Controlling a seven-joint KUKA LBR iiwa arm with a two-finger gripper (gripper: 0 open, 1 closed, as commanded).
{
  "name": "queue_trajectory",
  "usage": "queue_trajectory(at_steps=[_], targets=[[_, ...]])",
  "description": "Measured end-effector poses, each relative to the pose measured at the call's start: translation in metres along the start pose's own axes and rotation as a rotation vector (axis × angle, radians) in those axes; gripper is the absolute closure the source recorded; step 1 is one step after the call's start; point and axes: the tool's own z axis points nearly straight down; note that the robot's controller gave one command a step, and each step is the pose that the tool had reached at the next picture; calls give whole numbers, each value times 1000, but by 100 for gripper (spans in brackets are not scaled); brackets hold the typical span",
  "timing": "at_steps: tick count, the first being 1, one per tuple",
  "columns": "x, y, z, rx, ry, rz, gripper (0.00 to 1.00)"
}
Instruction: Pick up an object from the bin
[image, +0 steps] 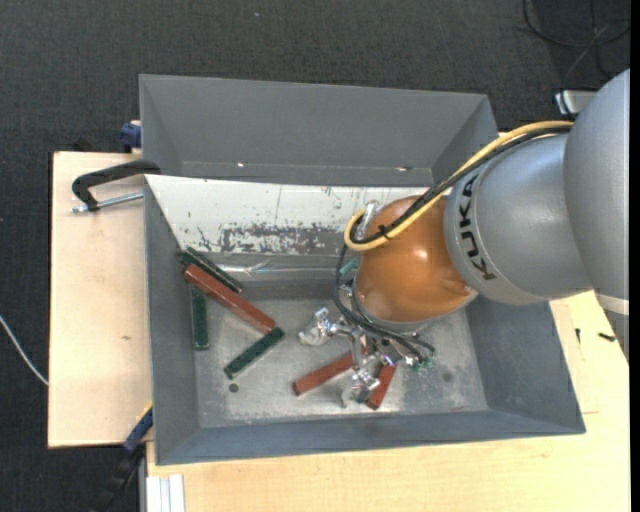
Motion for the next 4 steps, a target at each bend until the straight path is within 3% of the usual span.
queue_trajectory(at_steps=[1, 3, 4], targets=[[16, -13, -4, -6, 8, 24, 100], [17, -12, -7, -6, 8, 24, 100], [18, -12, -25, -4, 9, 24, 100]])
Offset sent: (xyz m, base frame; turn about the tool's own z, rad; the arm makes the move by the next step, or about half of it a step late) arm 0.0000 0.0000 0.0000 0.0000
